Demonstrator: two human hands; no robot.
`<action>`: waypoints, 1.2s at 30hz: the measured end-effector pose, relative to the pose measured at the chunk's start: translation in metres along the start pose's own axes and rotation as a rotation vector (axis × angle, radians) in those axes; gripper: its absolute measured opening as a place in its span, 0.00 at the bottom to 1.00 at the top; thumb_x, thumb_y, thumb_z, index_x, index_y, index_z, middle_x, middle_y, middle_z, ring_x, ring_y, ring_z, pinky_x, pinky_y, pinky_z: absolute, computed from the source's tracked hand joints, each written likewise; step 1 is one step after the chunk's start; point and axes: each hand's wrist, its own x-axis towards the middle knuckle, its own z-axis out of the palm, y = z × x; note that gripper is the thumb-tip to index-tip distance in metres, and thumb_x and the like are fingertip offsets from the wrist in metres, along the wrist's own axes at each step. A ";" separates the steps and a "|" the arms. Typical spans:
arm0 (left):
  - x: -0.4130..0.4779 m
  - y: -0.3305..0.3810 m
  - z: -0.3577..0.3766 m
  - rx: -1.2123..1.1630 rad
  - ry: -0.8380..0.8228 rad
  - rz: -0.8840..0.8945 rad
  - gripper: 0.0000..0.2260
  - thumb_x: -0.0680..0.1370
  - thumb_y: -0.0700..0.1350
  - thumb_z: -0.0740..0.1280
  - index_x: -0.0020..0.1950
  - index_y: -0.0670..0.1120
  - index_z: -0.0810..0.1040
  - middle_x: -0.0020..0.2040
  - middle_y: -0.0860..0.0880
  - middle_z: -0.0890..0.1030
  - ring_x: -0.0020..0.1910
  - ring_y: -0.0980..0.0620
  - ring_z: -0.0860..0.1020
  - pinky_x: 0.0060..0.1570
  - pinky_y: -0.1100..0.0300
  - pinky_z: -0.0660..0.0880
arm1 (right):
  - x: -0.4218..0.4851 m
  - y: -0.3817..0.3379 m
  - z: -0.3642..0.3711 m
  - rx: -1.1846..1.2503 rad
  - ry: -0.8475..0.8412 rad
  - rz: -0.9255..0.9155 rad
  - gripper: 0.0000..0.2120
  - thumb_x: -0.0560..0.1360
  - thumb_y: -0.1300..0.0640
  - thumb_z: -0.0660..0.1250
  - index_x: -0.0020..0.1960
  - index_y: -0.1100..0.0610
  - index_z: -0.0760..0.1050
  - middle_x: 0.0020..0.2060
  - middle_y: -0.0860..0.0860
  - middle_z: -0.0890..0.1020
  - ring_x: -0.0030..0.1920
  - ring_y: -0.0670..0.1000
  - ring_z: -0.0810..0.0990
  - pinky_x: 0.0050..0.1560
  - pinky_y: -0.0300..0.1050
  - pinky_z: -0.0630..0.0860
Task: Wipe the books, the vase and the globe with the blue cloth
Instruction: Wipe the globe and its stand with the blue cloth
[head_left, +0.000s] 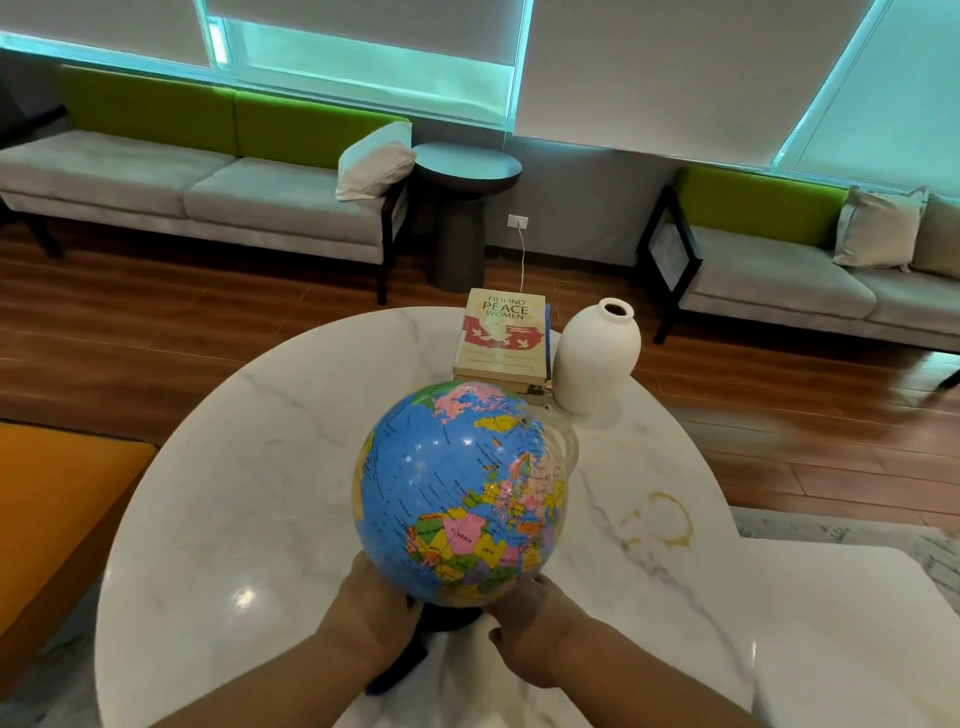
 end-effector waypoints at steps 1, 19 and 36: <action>-0.003 0.008 -0.011 0.028 -0.050 -0.011 0.12 0.75 0.46 0.68 0.58 0.51 0.78 0.54 0.53 0.78 0.55 0.51 0.77 0.50 0.70 0.70 | -0.002 -0.002 -0.003 -0.011 -0.004 -0.009 0.26 0.80 0.54 0.56 0.77 0.49 0.54 0.76 0.50 0.58 0.75 0.54 0.55 0.76 0.53 0.50; -0.022 0.020 -0.028 -0.009 -0.065 -0.166 0.15 0.76 0.49 0.67 0.62 0.53 0.77 0.62 0.48 0.71 0.55 0.48 0.77 0.52 0.62 0.74 | -0.003 -0.002 -0.002 -0.027 -0.019 0.005 0.28 0.81 0.56 0.55 0.77 0.45 0.50 0.78 0.48 0.51 0.76 0.53 0.53 0.75 0.53 0.51; -0.015 0.058 -0.056 -0.479 -0.213 -0.510 0.06 0.80 0.41 0.64 0.48 0.41 0.79 0.44 0.42 0.83 0.42 0.43 0.80 0.44 0.52 0.75 | -0.027 0.005 0.026 0.899 0.456 0.313 0.17 0.71 0.60 0.65 0.59 0.54 0.73 0.53 0.54 0.79 0.51 0.53 0.77 0.47 0.38 0.71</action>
